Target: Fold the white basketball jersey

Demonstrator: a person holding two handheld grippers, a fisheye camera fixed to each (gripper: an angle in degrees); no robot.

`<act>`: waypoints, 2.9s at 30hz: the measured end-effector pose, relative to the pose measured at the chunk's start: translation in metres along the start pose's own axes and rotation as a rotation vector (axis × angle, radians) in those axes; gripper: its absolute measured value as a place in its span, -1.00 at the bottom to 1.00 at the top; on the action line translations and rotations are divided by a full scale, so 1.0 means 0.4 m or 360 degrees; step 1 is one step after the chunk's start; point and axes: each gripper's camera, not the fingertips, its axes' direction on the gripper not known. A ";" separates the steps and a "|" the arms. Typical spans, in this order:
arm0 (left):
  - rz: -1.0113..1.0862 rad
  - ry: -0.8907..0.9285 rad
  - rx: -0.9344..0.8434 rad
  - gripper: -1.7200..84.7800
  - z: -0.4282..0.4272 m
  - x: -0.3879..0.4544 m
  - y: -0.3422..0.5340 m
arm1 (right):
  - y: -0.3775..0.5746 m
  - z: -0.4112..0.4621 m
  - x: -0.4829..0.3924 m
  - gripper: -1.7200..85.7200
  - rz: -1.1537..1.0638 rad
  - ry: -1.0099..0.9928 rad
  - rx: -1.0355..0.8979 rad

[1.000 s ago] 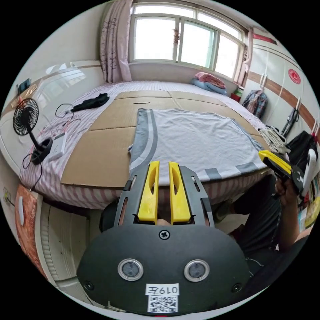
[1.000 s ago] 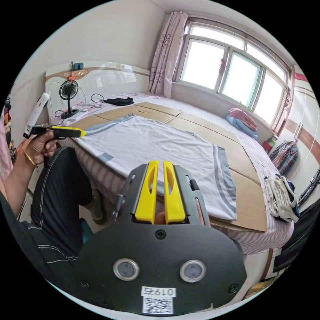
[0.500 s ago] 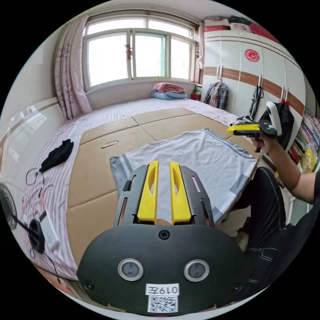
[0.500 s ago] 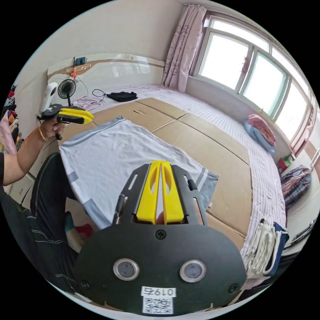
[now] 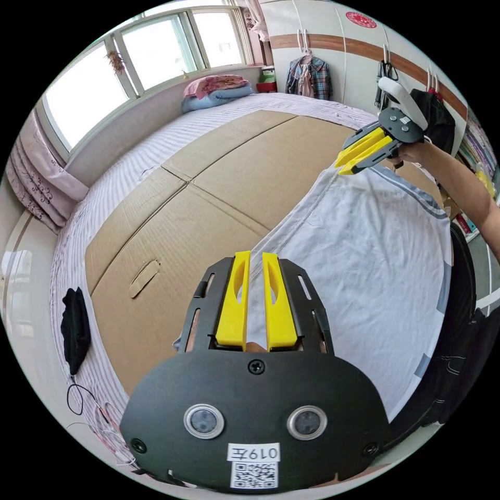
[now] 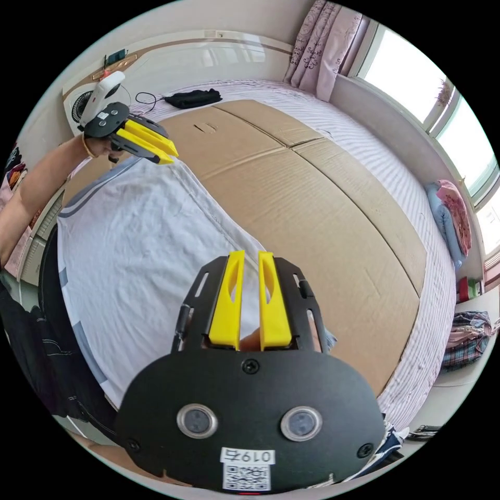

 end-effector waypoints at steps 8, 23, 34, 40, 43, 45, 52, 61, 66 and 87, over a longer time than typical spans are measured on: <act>-0.0020 0.0075 -0.0051 -0.94 0.075 -0.061 -0.054 | -0.208 -0.155 -0.017 -0.85 -0.0040 -0.0099 -0.0054; -0.0058 0.0008 -0.0070 -0.94 0.145 -0.129 -0.106 | -0.462 -0.369 -0.074 -0.98 0.0008 -0.0033 -0.0060; -0.0160 0.0118 -0.0038 -0.94 0.173 -0.221 -0.105 | -0.533 -0.533 -0.031 -0.93 0.0120 -0.0234 0.0074; -0.0162 0.0160 0.0112 -0.94 0.140 -0.268 -0.091 | -0.536 -0.602 0.010 -0.85 0.0139 -0.0258 0.0058; -0.0174 0.0175 0.0101 -0.94 0.147 -0.294 -0.092 | -0.549 -0.599 0.007 -0.85 0.0121 -0.0249 -0.0014; -0.0134 0.0153 0.0011 -0.94 0.173 -0.294 -0.098 | -0.556 -0.592 0.000 -0.85 0.0112 -0.0225 -0.0056; -0.0073 0.0086 -0.0054 -0.94 0.207 -0.281 -0.112 | -0.556 -0.594 0.002 -0.96 0.0150 -0.0195 -0.0054; -0.0161 0.0116 0.0013 -0.94 0.170 -0.315 -0.068 | -0.487 -0.611 0.028 -0.96 0.0228 -0.0236 0.0058; -0.0224 0.0206 0.0081 -0.94 0.103 -0.369 0.012 | -0.410 -0.628 0.071 -0.94 0.0284 -0.0274 0.0118; -0.0359 0.0091 -0.0119 -0.89 0.061 -0.335 0.171 | -0.049 -0.353 0.118 -0.91 0.0339 -0.0175 -0.0006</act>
